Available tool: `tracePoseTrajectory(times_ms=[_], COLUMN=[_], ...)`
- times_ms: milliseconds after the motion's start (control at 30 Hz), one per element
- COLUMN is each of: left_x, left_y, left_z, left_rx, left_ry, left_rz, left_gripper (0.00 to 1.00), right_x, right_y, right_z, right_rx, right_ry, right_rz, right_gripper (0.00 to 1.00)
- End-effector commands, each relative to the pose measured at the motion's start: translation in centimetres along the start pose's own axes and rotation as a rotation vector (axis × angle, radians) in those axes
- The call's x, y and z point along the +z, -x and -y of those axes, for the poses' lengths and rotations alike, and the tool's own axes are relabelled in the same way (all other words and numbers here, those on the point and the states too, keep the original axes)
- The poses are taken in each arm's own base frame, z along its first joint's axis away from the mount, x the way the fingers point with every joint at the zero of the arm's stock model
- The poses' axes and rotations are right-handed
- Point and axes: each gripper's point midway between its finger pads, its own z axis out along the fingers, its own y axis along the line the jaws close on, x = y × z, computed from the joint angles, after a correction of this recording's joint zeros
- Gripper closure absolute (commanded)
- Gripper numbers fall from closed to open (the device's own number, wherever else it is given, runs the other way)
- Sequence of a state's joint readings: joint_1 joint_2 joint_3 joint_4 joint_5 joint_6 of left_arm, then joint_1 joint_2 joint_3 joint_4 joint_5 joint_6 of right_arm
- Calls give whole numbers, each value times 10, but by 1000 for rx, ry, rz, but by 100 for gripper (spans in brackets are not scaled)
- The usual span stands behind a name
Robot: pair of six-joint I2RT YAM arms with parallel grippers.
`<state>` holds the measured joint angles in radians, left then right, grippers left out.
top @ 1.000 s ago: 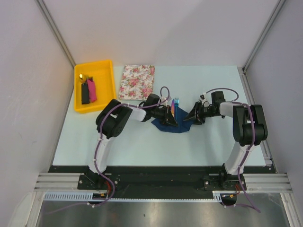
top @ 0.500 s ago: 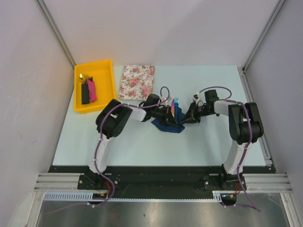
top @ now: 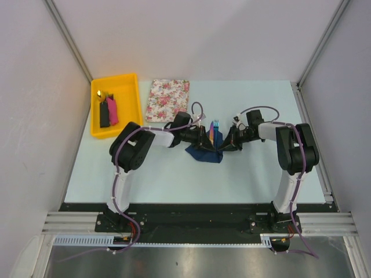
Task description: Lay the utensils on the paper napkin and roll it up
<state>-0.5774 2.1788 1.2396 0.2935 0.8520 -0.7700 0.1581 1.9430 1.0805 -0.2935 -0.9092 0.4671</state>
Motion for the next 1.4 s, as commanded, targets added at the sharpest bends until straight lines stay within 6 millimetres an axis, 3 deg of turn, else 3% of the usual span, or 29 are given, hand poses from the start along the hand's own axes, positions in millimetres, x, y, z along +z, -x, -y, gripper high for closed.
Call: tracePoseTrajectory(times_ms=[0,200,467,733,1033,1367], left_x=[-23,-40,-45,-36,-30,-22], left_y=[8,8,7,0,3,3], left_z=[20,8,-2,-2,1,1], left_rx=[64,67,110,122,137,145], left_ry=[-17,41,107,86,67,68], left_rz=[34,42,23,-15,-16,-33], left_gripper=[77,64,61,62,76,75], right_x=[2,6,11,15,18,19], right_y=[11,11,12,13,11,10], right_z=[-8,-11,-13,-17,-23,-24], right_rx=[-40,-49,-64,-69,-86,-101], right_ry=[6,5,2,2,3,-4], right_rz=[18,16,16,13,8,8], right_gripper=[93,93,95,96,97,97])
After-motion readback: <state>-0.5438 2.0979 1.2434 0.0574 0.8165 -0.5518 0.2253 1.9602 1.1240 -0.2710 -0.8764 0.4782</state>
